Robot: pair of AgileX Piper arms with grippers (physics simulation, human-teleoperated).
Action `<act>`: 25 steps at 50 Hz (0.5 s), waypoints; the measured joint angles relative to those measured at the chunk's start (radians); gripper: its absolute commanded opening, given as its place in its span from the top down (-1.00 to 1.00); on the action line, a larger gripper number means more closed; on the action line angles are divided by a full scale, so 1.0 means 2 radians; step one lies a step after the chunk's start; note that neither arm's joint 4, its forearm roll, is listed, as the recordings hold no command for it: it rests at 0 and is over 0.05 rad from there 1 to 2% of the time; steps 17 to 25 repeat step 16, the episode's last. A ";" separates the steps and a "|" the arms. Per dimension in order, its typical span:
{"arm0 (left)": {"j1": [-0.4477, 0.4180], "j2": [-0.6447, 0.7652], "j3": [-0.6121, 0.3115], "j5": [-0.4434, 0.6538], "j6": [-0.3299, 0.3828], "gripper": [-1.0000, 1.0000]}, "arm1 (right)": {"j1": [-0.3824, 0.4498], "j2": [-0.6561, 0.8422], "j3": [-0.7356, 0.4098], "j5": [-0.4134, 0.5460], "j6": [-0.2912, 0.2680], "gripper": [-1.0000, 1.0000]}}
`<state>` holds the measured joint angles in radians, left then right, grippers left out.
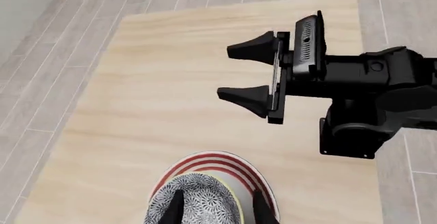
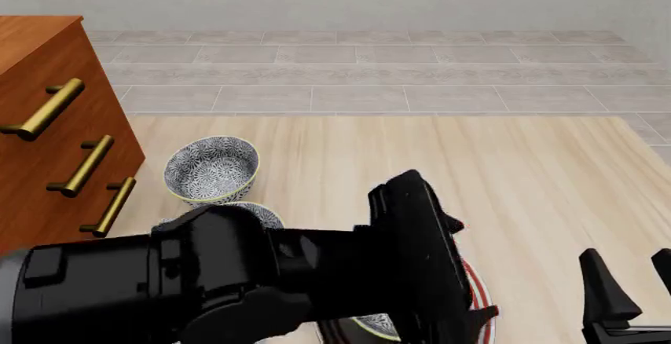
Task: Put the bowl at the front on the plate.
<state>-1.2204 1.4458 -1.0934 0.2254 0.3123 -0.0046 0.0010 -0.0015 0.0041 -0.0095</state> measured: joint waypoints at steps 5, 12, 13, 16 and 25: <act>0.002 -0.020 -0.035 0.026 -0.001 -1.00 | 0.000 0.000 0.000 0.000 0.000 -1.00; 0.006 -0.044 -0.089 0.062 -0.001 -1.00 | 0.000 0.000 0.000 0.000 0.000 -1.00; 0.008 -0.047 -0.096 0.066 -0.002 -1.00 | 0.000 0.000 0.000 0.000 0.000 -1.00; 0.011 -0.055 -0.119 0.079 -0.004 -1.00 | 0.000 0.000 0.000 0.000 0.000 -1.00; 0.011 -0.055 -0.119 0.079 -0.004 -1.00 | 0.000 0.000 0.000 0.000 0.000 -1.00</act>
